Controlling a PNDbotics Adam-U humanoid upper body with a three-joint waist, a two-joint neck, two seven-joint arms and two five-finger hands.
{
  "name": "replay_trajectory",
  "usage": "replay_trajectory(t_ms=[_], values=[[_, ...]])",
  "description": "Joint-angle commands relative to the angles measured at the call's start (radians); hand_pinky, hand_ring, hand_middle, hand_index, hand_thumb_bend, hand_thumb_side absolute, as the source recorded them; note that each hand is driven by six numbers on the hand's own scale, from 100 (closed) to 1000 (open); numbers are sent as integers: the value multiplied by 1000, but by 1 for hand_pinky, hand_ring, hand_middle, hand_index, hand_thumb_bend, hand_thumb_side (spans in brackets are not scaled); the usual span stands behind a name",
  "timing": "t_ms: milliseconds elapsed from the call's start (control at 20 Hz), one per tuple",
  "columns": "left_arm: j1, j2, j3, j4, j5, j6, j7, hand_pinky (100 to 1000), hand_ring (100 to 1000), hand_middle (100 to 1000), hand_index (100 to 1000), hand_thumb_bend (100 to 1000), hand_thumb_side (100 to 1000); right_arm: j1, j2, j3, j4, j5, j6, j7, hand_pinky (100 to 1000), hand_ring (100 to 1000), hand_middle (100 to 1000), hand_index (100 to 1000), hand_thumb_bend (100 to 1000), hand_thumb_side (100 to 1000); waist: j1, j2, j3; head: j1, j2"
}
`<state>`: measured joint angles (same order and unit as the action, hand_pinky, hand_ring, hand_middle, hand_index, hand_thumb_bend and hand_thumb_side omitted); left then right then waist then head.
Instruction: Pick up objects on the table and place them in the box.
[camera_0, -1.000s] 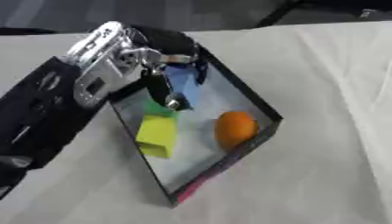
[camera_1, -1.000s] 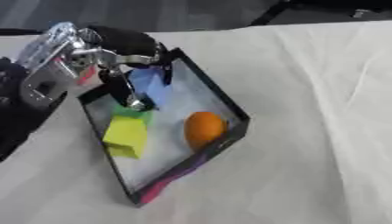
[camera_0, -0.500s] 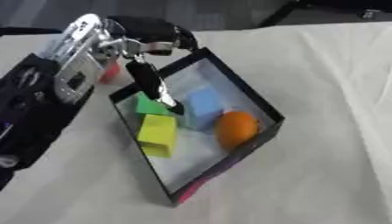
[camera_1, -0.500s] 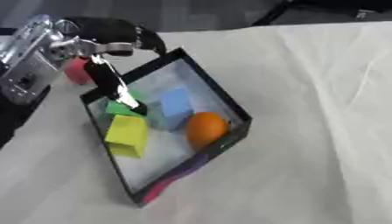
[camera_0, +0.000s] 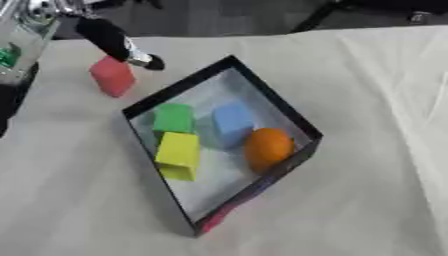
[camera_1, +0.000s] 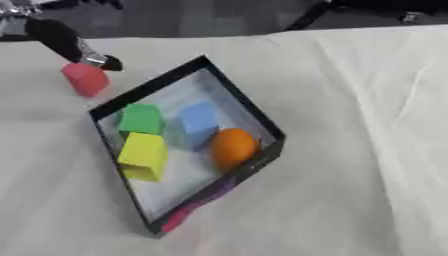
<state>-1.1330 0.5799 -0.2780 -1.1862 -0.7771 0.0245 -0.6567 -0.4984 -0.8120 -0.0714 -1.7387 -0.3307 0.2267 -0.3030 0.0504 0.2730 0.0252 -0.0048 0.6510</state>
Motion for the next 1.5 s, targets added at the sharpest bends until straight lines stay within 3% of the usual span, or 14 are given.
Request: replay_trajectory(t_ms=[50,300,500,750,1150,1500], values=[[-36,9,62,123,-56,89,49,893,893,836,882,686,556,-20,-40,-2,-24,1,2,8,813,725,698,782,368,406,9,-6,-9,14,-22],[-56,-29,100,271,-121,202,94,894,892,824,869,766,598,-29,-34,5,-23,0,6,16,813,724,698,781,363,412,10,7,-26,37,-27],[-63,-50,122,345,-189,250,118,888,887,816,858,829,633,-33,-27,11,-21,1,8,20,813,724,697,781,355,417,14,12,-33,54,-27],[-62,-66,154,414,-279,300,162,855,848,772,825,827,637,-36,-21,14,-17,2,10,22,813,724,698,780,348,421,18,16,-42,72,-30],[-57,-84,179,481,-320,310,151,810,797,715,781,760,632,-38,-13,19,-12,2,12,26,813,724,696,780,336,430,21,25,-51,82,-36],[-51,-92,189,505,-302,312,132,759,711,598,724,611,576,-33,-8,16,-7,0,11,22,813,723,696,780,329,433,22,27,-56,87,-36]])
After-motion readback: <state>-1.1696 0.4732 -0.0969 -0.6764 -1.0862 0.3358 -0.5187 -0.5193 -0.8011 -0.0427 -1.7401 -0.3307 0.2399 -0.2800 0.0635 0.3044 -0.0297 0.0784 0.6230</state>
